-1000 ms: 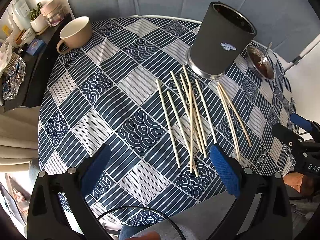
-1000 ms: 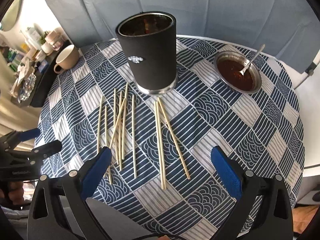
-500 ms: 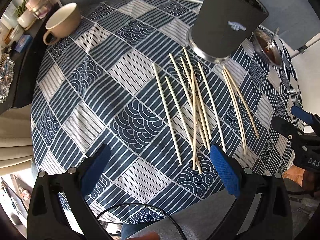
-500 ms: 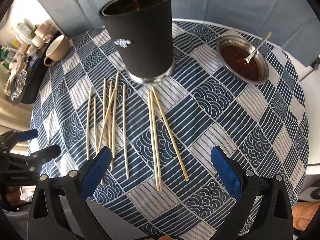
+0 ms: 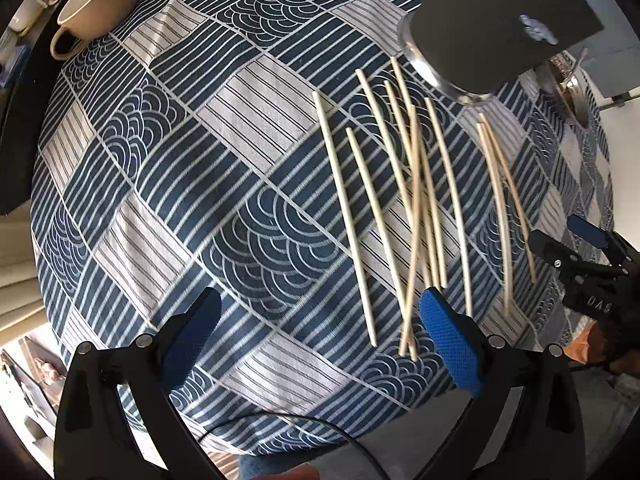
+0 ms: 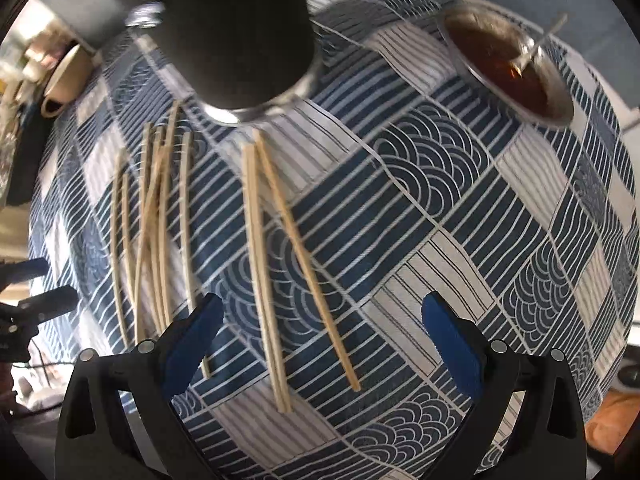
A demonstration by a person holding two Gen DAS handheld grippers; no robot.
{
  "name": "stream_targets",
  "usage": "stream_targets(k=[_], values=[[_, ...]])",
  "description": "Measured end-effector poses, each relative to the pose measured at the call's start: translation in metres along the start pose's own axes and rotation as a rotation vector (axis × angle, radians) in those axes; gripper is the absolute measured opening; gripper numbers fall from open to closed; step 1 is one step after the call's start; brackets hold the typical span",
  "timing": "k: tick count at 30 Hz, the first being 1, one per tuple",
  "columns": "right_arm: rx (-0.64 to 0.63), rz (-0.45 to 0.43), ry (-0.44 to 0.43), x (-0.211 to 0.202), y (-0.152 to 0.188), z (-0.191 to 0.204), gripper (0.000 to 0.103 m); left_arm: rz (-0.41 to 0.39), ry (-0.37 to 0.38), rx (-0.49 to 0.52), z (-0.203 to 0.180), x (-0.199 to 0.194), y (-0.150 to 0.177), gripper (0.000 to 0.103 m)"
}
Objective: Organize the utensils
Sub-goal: 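Close the left tool on one chopstick while the right tool grasps another chopstick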
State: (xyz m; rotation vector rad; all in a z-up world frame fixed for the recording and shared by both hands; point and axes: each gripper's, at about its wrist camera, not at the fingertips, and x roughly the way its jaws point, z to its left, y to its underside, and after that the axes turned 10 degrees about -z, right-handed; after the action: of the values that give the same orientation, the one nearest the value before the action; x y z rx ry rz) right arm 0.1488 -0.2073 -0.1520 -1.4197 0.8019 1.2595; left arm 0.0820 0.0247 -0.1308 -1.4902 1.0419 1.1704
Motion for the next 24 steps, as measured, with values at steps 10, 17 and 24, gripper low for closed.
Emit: stream_targets(k=[10,17,24], values=[[-0.033,-0.015,0.057,0.021,-0.027,-0.013,0.095,0.032,-0.08,0.039,0.001,0.03,-0.018,0.097],[-0.122,0.005,0.088,0.043,-0.043,-0.01,0.095,0.038,-0.105,0.044,-0.006,0.043,-0.024,0.097],[-0.23,-0.022,0.117,0.056,-0.054,0.016,0.095,0.022,-0.119,0.017,0.022,0.071,-0.033,0.099]])
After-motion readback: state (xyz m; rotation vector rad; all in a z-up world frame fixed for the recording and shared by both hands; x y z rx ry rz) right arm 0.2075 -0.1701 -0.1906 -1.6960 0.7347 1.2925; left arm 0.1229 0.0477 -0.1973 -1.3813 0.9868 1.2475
